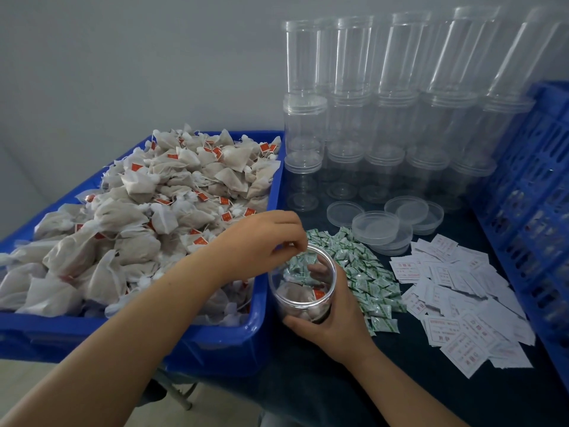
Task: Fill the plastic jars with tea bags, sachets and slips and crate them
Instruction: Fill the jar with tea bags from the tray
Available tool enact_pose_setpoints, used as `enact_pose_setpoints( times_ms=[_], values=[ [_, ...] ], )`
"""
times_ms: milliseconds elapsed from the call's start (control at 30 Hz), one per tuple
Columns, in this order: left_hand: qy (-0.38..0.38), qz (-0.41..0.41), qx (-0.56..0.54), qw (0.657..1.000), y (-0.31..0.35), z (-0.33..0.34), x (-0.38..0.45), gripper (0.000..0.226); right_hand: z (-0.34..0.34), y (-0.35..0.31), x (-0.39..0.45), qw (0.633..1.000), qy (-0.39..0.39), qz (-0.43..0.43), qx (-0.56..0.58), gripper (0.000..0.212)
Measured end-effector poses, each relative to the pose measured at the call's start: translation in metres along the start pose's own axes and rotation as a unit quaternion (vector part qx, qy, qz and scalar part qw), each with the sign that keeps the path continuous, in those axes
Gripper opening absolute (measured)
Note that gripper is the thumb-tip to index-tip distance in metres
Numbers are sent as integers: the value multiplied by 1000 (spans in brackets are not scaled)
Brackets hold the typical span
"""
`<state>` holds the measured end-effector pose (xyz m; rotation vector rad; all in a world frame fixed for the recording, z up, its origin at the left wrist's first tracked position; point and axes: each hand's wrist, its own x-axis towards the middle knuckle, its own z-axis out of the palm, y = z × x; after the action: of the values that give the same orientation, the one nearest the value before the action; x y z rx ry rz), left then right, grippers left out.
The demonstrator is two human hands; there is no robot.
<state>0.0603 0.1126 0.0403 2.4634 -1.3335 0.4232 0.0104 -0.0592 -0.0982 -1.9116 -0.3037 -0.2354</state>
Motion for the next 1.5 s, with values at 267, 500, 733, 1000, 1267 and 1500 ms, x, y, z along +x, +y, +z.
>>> enact_pose_setpoints(
  times_ms=[267, 500, 733, 1000, 1267, 1500],
  values=[
    [50, -116, -49, 991, -20, -4, -3, 11, 0, 2, -1, 1000, -5, 7, 13, 91],
    [96, -308, 14, 946, -53, 8, -6, 33, -1, -1, -1, 1000, -9, 16, 20, 94],
    [-10, -392, 47, 919, -77, 28, -11, 61, -2, -3, -2, 1000, -11, 17, 17, 94],
    [-102, -425, 83, 895, -85, 41, -10, 37, -1, -1, -1, 1000, -11, 9, 24, 92],
    [-46, -445, 49, 893, -84, 39, -11, 34, 0, 0, 0, 1000, -8, 4, 14, 91],
    [74, -430, 6, 900, -77, 17, -11, 22, 1, 0, 0, 1000, -5, -5, 10, 93]
  ],
)
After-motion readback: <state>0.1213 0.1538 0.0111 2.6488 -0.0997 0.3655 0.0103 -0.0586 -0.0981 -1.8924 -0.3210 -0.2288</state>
